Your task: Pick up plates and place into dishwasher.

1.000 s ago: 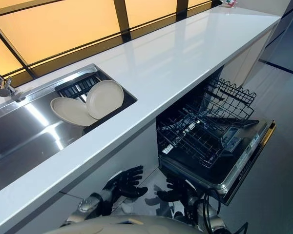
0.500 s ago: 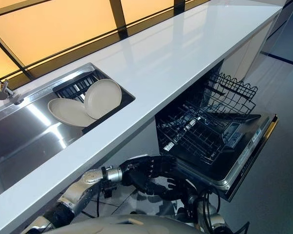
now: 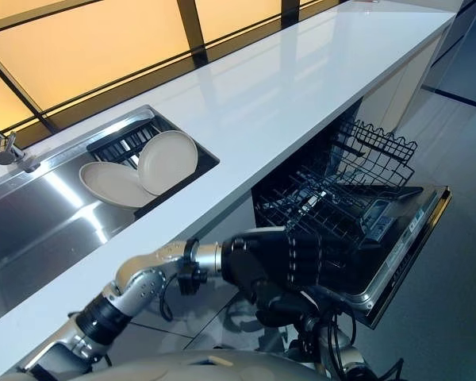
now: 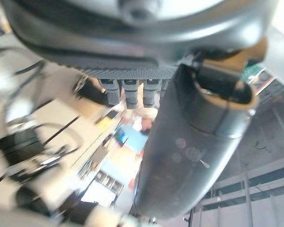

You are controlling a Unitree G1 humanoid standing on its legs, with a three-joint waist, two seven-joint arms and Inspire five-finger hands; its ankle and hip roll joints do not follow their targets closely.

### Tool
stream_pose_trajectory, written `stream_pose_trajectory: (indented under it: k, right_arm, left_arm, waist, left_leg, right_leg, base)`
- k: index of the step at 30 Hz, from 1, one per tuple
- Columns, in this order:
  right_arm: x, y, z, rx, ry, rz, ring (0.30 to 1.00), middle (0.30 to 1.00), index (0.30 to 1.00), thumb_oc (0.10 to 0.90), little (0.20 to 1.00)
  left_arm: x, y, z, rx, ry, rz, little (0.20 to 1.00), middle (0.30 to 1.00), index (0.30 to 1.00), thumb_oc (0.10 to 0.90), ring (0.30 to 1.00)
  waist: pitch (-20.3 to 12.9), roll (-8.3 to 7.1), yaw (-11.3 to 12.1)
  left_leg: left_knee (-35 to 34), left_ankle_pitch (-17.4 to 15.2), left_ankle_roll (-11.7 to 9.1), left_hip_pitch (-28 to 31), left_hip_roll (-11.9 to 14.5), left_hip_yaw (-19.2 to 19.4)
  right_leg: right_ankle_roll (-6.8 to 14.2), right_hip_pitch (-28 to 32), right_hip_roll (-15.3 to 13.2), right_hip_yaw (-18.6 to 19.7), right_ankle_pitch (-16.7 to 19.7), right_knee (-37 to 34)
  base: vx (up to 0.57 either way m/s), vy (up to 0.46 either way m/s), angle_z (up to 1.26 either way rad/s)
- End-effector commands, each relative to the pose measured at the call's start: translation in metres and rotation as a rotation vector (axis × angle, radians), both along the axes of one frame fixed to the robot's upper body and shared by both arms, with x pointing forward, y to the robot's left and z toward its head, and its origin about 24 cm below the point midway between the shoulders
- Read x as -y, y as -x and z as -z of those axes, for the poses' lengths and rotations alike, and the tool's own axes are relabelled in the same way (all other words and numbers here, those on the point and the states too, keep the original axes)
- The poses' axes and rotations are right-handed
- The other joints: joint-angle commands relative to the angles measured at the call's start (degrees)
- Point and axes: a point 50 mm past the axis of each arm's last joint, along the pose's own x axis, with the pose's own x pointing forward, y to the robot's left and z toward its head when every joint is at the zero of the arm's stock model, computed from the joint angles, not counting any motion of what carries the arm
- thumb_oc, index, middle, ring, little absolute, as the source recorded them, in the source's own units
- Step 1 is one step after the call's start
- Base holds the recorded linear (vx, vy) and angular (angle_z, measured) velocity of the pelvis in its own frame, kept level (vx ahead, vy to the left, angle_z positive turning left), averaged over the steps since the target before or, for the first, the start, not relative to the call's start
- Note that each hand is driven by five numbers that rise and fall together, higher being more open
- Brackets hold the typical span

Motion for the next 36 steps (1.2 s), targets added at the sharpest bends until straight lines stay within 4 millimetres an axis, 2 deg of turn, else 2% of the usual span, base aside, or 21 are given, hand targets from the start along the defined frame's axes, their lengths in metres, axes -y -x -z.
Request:
stream_pose_trajectory:
  k: [1,8,11,17,23,25,27,31,36]
  right_arm:
    - [-0.025,-0.017,-0.008,0.089,-0.036,-0.095,0.9,0.9,0.9,0.8,0.9]
    - [-0.028,-0.018,-0.006,0.074,-0.045,-0.076,0.9,0.9,0.9,0.8,0.9]
    - [-0.029,-0.019,-0.005,0.066,-0.049,-0.061,0.9,0.9,0.9,0.8,0.9]
    - [-0.029,-0.02,-0.003,0.043,-0.054,-0.032,0.9,0.9,0.9,0.8,0.9]
    - [-0.022,-0.014,0.001,0.018,-0.008,-0.056,0.9,0.9,0.9,0.8,0.9]
    - [-0.019,-0.011,0.002,0.007,-0.002,-0.059,0.9,0.9,0.9,0.8,0.9]
    - [-0.016,-0.007,0.003,0.007,0.008,-0.082,0.9,0.9,0.9,0.8,0.9]
    - [-0.013,0.001,0.005,-0.003,0.021,-0.103,0.9,0.9,0.9,0.8,0.9]
    - [-0.003,0.013,0.005,-0.011,0.057,-0.159,0.9,0.9,0.9,0.8,0.9]
  left_arm:
    - [-0.001,-0.022,-0.066,0.147,0.223,-0.099,0.9,0.9,0.9,0.8,0.9]
    - [-0.031,-0.055,-0.12,0.197,0.389,-0.447,0.9,0.9,0.9,0.8,0.9]
    - [-0.043,-0.064,-0.136,0.216,0.446,-0.548,0.9,0.9,0.9,0.8,0.9]
    - [-0.092,-0.086,-0.18,0.427,0.498,-0.947,0.9,0.9,0.9,0.8,0.9]
    - [-0.137,-0.101,-0.216,0.683,0.246,-1.349,0.9,0.9,0.9,0.8,0.9]
    - [-0.154,-0.106,-0.226,0.751,0.136,-1.475,0.9,0.9,0.9,0.8,0.9]
    - [-0.178,-0.114,-0.236,0.837,-0.054,-1.598,0.9,0.9,0.9,0.8,0.9]
    - [-0.214,-0.12,-0.246,0.96,-0.327,-1.704,0.9,0.9,0.9,0.8,0.9]
    - [-0.255,-0.114,-0.26,1.07,-0.576,-1.777,0.9,0.9,0.9,0.8,0.9]
  waist:
    - [-1.32,-2.05,-0.87]
    - [-1.93,-2.13,-0.32]
    - [-2.07,-2.17,-0.09]
    - [-2.36,-1.96,0.32]
    - [-2.86,-1.23,0.4]
    - [-2.88,-0.97,0.34]
    - [-2.9,-0.65,0.2]
    - [-2.82,-0.3,-0.29]
    - [-1.87,0.07,-1.27]
  left_leg:
    - [0.32,-4.99,4.62,0.66,-5.72,0.34]
    - [0.32,-4.7,4.35,0.75,-5.81,-0.22]
    - [0.32,-4.64,4.24,0.78,-5.78,-0.25]
    - [0.32,-4.62,3.97,0.85,-5.73,-0.19]
    - [0.32,-4.51,3.46,0.5,-5.8,0.16]
    - [0.32,-4.43,3.44,0.31,-5.89,0.21]
    - [0.32,-4.24,3.34,-0.03,-6.0,0.48]
    - [0.32,-4.01,3.26,-0.48,-6.09,1.22]
    - [0.32,-3.81,3.29,-0.71,-6.0,2.49]
  right_leg:
    - [2.44,0.92,-0.15,2.26,0.07,0.24]
    - [2.18,1.34,-0.3,1.34,-0.14,0.24]
    - [2.07,1.47,-0.29,1.03,-0.24,0.24]
    - [1.82,1.61,-0.22,0.19,-0.54,0.24]
    - [2.11,1.38,-0.2,-0.35,-0.7,0.24]
    - [2.13,1.26,-0.18,-0.49,-0.75,0.24]
    - [2.37,0.97,-0.26,-0.75,-0.61,0.24]
    - [2.91,0.4,-0.44,-0.83,-0.2,0.24]
    - [3.59,-0.56,-0.63,-0.34,0.5,0.24]
  base:
    - [0.0,-0.012,0.05]
    - [0.01,-0.014,0.06]
    - [0.01,-0.014,0.04]
    - [0.02,-0.017,0.03]
    - [0.06,-0.001,0.04]
    - [0.08,0.015,0.01]
    - [0.09,0.018,0.01]
    - [0.11,0.03,0.0]
    - [0.09,0.059,-0.01]
